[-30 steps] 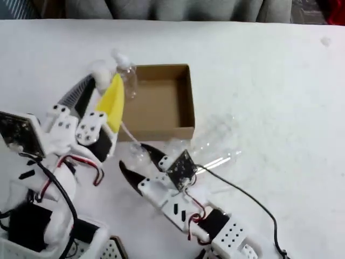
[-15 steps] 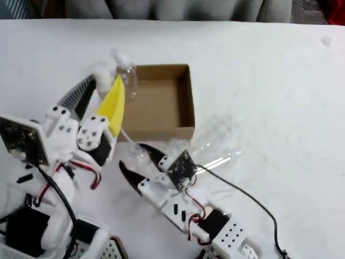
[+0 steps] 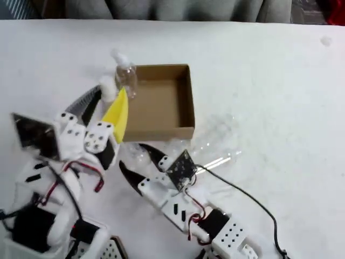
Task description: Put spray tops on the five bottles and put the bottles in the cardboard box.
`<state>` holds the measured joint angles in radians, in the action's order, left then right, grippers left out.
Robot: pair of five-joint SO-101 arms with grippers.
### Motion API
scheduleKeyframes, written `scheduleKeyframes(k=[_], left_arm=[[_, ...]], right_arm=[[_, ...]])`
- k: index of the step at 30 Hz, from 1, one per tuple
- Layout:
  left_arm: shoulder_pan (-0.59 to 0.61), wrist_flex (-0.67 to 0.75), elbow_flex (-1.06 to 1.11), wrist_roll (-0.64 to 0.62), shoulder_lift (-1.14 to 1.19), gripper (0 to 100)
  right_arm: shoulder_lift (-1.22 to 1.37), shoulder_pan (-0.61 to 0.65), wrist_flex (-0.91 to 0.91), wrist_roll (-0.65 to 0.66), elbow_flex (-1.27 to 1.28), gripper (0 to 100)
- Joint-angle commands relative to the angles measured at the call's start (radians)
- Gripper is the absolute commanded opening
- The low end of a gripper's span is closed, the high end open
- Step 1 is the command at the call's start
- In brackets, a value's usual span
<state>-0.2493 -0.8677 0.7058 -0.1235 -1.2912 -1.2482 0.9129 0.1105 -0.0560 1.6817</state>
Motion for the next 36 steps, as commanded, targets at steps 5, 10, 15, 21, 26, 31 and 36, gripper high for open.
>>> scheduleKeyframes(k=[5, 10, 15, 21, 26, 31, 36], left_arm=[[-0.015, 0.068, 0.038, -0.023, 0.001, 2], [-0.015, 0.068, 0.035, -0.072, 0.001, 2], [-0.012, 0.077, 0.014, -0.066, 0.001, 2], [-0.004, 0.068, -0.15, -0.066, 0.005, 2], [-0.004, 0.069, -0.195, -0.066, 0.008, 2], [-0.004, 0.075, -0.103, -0.064, 0.008, 2], [-0.004, 0.152, 0.008, -0.064, 0.002, 2]], right_arm=[[-0.013, 0.008, -0.002, 0.014, 0.011, 1.5], [-0.015, 0.008, -0.002, 0.014, 0.011, 1.5], [-0.015, 0.008, -0.002, 0.014, 0.011, 1.5], [-0.015, 0.008, -0.002, 0.014, 0.011, 1.5], [-0.015, 0.008, -0.002, 0.014, 0.011, 1.5], [-0.015, 0.008, -0.002, 0.014, 0.011, 1.5], [-0.015, 0.008, -0.002, 0.014, 0.011, 1.5]])
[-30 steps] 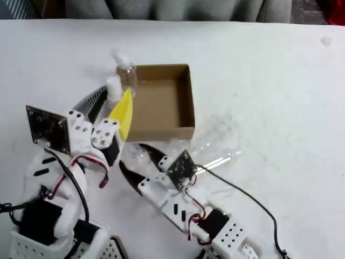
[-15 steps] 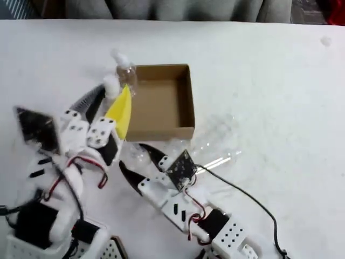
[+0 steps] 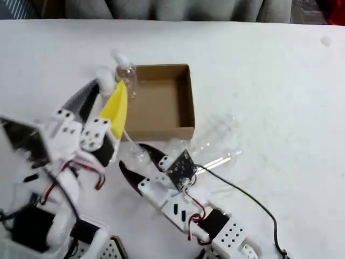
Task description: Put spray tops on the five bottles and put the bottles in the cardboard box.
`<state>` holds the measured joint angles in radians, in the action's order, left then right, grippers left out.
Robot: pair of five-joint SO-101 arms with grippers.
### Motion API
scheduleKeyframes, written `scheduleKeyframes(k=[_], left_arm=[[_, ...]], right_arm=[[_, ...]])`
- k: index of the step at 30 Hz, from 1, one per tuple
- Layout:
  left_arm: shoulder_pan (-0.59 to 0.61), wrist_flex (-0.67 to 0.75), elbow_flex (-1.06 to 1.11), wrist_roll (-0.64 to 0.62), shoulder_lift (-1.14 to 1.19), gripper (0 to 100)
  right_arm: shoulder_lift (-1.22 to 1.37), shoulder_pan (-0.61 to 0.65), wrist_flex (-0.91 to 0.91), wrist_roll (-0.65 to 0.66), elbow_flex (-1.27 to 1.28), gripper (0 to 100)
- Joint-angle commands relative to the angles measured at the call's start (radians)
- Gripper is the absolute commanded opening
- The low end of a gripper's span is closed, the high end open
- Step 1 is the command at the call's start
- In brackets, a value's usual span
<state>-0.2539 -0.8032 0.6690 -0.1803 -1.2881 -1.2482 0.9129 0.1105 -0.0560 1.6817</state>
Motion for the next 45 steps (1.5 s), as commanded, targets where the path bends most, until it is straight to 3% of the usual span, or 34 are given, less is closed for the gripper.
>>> scheduleKeyframes(k=[1, 11, 22, 33, 40, 45], left_arm=[[0.002, 0.104, 0.055, -0.008, -0.001, 2], [0.035, 0.084, 0.023, -0.008, -0.002, 2], [0.033, -0.06, -0.1, -0.008, -0.002, 2], [0.065, 0.1, 0.063, -0.008, -0.002, 2], [0.061, 0.014, 0.058, -0.008, -0.004, 2], [0.068, 0.031, 0.032, -0.008, -0.047, 2]], right_arm=[[-0.015, 0.008, -0.002, 0.014, 0.011, 1.5], [-0.015, 0.008, -0.002, 0.014, 0.011, 1.5], [-0.015, 0.008, -0.002, 0.014, 0.011, 1.5], [-0.015, 0.005, -0.002, 0.014, 0.011, 1.5], [-0.015, 0.004, -0.002, 0.014, 0.011, 1.5], [-0.015, 0.005, -0.002, 0.014, 0.011, 1.5]])
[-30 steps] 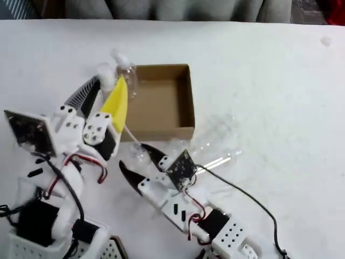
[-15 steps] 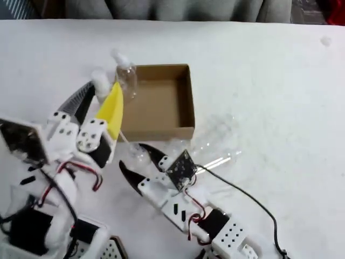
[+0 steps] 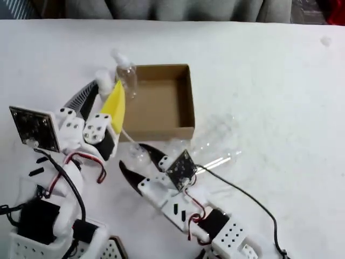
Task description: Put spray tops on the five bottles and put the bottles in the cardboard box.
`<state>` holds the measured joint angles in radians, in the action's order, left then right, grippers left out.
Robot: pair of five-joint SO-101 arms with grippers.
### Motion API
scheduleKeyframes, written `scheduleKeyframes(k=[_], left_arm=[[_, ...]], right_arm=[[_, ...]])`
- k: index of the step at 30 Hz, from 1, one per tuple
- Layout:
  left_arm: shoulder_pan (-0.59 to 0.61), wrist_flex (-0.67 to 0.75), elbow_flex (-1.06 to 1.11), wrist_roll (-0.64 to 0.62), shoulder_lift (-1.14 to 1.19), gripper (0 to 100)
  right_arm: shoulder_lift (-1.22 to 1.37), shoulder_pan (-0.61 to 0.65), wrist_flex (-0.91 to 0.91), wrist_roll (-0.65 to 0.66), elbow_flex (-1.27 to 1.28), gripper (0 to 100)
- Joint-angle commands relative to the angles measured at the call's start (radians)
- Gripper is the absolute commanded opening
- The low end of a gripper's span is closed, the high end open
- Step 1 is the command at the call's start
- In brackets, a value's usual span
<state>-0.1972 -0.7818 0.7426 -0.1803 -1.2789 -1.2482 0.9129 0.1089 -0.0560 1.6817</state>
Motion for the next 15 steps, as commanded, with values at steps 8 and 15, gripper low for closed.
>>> scheduleKeyframes(k=[8, 15], left_arm=[[0.012, 0.008, -0.051, -0.008, -0.17, 2], [0.012, 0.012, 0.037, -0.008, -0.177, 2]], right_arm=[[-0.015, 0.005, -0.001, 0.014, 0.011, 1.5], [-0.015, 0.004, -0.001, 0.014, 0.011, 1.5]])
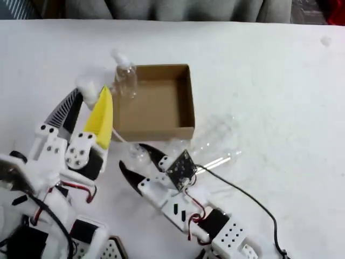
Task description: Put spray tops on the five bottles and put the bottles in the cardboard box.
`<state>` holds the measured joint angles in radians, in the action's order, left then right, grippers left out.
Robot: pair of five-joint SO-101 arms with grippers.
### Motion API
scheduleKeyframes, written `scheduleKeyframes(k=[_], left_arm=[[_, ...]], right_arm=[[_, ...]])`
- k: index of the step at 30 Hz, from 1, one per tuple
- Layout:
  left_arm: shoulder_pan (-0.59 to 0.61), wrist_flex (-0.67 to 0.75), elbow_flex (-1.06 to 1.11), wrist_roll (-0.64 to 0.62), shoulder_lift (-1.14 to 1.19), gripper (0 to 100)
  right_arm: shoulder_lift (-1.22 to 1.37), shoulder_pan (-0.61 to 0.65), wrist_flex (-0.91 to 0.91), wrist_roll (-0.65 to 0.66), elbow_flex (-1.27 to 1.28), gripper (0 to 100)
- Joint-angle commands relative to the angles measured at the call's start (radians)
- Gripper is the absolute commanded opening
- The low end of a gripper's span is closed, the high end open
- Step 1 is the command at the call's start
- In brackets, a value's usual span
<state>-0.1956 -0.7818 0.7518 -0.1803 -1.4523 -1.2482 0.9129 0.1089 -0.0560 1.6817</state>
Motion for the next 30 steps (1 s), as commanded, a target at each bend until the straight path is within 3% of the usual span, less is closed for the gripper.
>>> scheduleKeyframes(k=[1, 15, 22, 30], left_arm=[[0.01, 0.012, 0.035, -0.008, -0.004, 2], [0.021, 0.084, 0.199, -0.015, -0.005, 2], [-0.044, -0.06, 0.226, -0.017, -0.054, 2], [-0.088, -0.097, 0.384, -0.011, -0.271, 2]], right_arm=[[-0.015, 0.004, -0.001, 0.014, 0.011, 1.5], [-0.015, 0.004, -0.001, 0.014, 0.011, 1.5], [-0.015, 0.004, -0.001, 0.014, 0.011, 1.5], [-0.016, 0.007, -0.001, 0.014, 0.011, 1.5]])
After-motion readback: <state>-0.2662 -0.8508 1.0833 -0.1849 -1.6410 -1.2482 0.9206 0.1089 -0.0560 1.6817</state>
